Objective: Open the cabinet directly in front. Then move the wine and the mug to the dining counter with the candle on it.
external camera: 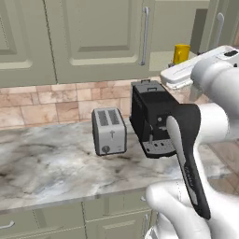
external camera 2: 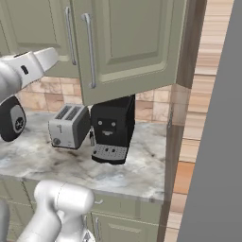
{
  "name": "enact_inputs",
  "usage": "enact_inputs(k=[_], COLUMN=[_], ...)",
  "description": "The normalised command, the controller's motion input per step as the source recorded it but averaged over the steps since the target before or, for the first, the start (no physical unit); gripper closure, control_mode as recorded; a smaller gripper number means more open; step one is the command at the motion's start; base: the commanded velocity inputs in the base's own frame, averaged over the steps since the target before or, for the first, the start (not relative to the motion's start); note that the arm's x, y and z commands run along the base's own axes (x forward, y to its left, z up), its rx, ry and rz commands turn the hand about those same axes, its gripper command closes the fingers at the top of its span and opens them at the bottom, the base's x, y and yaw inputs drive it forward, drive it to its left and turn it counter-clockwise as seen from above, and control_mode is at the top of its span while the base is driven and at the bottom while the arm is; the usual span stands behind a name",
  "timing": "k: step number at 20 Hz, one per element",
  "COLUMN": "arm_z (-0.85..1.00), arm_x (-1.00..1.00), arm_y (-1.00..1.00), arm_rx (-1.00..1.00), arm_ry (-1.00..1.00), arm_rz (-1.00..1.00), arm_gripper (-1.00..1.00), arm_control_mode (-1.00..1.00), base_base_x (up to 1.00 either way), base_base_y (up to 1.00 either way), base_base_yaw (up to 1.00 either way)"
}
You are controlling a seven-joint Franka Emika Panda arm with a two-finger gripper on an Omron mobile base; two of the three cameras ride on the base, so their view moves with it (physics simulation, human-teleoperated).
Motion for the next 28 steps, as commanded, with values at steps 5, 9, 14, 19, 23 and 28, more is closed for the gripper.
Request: enact_inputs(k=[5, 9, 14, 19, 23, 28], arm_z=[0.0, -0.02, -0.16, -0.22, -0.04, 0.0], arm_x=[0.86, 0.64, 0.92, 0.77, 0.03, -0.56], arm_y=[0.0, -0.26, -0.23, -0.37, -0.91, -1.0], arm_rx=[0.0, 0.0, 0.0, 0.0, 0.0, 0.0], arm_ry=[0.19, 0.15, 0.12, 0.07, 0.0, -0.03], arm_rz=[-0.36, -0.24, -0.01, -0.01, -0.17, -0.31], arm_gripper=[-1.0, -1.0, -1.0, -1.0, -1.0, -1.0], arm_control_mode=[-1.0, -1.0, -1.0, -1.0, -1.0, -1.0], base_base_x=[0.0, 0.0, 0.0, 0.0, 0.0, 0.0], base_base_y=[0.0, 0.0, 0.0, 0.0, 0.0, 0.0], base_base_yaw=[0.0, 0.0, 0.0, 0.0, 0.0, 0.0])
